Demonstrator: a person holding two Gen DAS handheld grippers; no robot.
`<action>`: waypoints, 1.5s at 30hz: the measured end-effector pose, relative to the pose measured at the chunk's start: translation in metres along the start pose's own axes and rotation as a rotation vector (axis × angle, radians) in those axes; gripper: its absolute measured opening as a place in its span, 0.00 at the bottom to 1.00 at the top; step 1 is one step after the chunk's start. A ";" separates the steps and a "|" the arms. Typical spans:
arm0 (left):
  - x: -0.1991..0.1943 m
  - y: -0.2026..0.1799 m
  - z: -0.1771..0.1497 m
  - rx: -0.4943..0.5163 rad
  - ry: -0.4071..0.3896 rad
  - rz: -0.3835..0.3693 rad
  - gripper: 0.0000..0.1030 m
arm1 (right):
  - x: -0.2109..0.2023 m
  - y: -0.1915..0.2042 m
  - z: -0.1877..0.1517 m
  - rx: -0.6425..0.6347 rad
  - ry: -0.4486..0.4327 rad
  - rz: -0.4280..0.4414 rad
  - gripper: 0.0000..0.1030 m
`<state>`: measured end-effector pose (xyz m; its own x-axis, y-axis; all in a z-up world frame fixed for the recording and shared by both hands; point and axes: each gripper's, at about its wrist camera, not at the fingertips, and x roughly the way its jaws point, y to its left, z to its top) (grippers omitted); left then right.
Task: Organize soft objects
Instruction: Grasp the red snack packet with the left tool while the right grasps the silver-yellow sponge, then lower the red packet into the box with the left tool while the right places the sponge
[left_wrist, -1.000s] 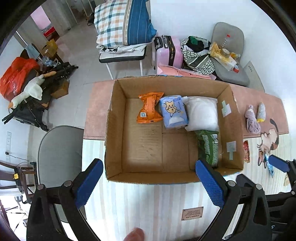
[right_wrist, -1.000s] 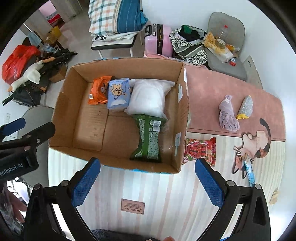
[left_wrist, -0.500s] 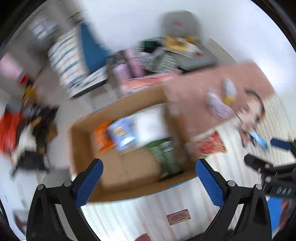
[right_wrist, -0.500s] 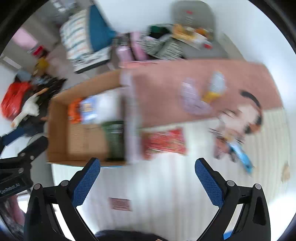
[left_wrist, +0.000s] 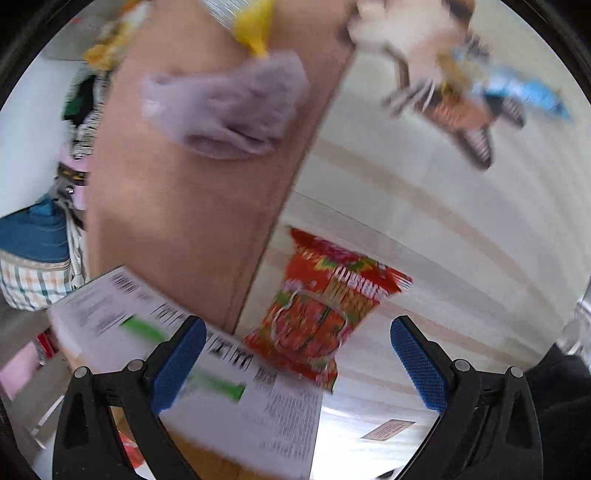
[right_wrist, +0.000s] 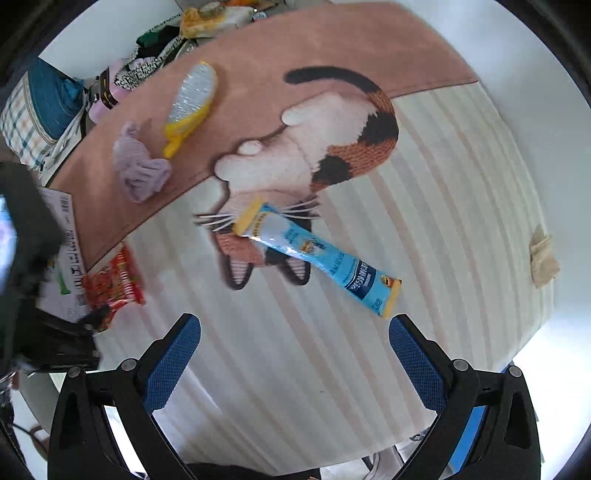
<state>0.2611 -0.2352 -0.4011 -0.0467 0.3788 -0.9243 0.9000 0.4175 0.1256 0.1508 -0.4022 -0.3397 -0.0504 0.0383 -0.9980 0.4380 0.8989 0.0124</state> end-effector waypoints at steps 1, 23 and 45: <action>0.010 -0.002 0.005 0.010 0.027 -0.013 0.99 | 0.004 0.001 0.000 -0.005 0.005 0.000 1.00; 0.043 0.149 -0.013 -0.942 -0.070 -0.498 0.45 | 0.036 0.095 0.194 -0.023 0.023 0.171 1.00; 0.018 0.113 -0.002 -0.897 -0.149 -0.421 0.40 | 0.050 0.099 0.199 -0.077 0.021 0.085 0.41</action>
<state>0.3615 -0.1798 -0.4030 -0.1763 -0.0250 -0.9840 0.1604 0.9856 -0.0538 0.3704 -0.3981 -0.4007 -0.0353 0.1242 -0.9916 0.3717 0.9227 0.1023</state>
